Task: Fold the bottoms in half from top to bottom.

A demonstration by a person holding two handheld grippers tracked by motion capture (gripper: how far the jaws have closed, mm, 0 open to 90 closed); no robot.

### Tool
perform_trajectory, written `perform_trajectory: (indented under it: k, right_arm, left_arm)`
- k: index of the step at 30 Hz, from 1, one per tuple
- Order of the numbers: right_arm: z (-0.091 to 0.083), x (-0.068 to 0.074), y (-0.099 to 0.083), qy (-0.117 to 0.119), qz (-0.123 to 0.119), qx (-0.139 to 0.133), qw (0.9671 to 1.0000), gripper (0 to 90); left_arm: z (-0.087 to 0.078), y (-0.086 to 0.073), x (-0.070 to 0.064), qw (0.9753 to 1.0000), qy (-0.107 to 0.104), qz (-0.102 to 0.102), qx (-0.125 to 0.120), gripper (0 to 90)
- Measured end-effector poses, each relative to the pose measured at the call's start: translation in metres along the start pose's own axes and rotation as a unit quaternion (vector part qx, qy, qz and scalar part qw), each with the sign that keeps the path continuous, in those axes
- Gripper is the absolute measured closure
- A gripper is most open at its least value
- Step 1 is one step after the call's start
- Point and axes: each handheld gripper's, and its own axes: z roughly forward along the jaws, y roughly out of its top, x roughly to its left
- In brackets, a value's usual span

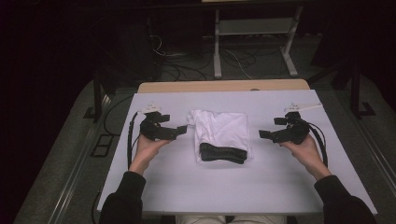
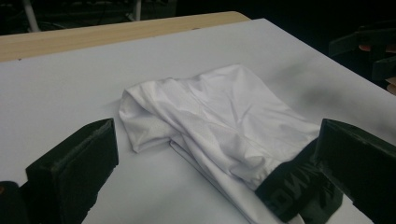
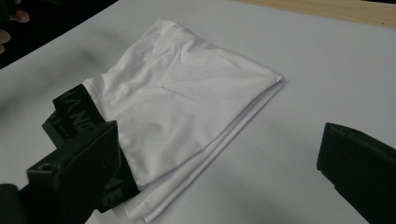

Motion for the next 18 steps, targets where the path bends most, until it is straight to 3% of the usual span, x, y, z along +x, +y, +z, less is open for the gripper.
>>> perform_trajectory:
  k: [18]
  right_arm:
    - [-0.035, 0.015, -0.035, -0.009, -0.004, -0.017, 0.9998, 0.0]
  left_arm:
    - [-0.022, -0.024, -0.025, 0.9997, -0.015, 0.014, -0.015, 0.0]
